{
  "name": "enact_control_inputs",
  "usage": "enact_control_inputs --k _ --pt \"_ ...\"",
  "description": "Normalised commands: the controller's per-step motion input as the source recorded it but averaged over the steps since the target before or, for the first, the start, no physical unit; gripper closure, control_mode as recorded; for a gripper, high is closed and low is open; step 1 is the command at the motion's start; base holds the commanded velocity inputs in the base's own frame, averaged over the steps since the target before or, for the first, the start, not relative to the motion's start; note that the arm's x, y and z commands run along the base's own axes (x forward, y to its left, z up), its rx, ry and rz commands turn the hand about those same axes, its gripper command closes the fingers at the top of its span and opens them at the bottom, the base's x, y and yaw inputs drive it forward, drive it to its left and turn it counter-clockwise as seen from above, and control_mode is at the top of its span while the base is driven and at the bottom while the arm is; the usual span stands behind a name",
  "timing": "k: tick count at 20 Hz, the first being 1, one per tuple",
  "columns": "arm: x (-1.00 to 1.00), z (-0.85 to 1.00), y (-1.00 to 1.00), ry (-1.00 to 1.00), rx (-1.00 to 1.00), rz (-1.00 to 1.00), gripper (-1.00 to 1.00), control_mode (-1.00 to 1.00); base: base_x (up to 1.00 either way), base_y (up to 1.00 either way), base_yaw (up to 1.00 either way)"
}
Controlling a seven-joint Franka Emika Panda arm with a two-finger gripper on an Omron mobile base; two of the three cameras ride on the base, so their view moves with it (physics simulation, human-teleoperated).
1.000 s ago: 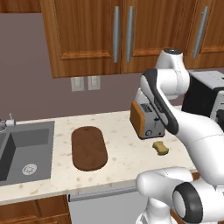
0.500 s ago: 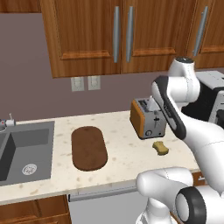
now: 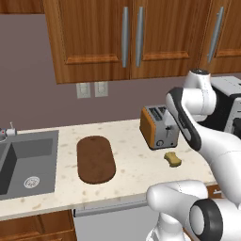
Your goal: Pick up the sponge from the counter and clean the cutting board by briefly scrubbing or pressing down on the cutting board. Once finished, release the sponge.
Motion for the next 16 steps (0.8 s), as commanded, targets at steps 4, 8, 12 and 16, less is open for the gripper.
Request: enact_control_inputs --k 4,8,12,16 --pt "0.00 -0.21 -0.13 0.00 0.00 0.00 -1.00 -1.00 0.00 0.00 0.00" --pt "-0.04 -0.16 -0.25 0.00 0.00 0.00 -1.00 -1.00 0.00 0.00 0.00" --pt "-0.12 -0.20 -0.31 0.00 0.00 0.00 -1.00 -1.00 0.00 0.00 0.00" --pt "0.00 -0.23 -0.19 0.00 0.00 0.00 -1.00 -1.00 0.00 0.00 0.00"
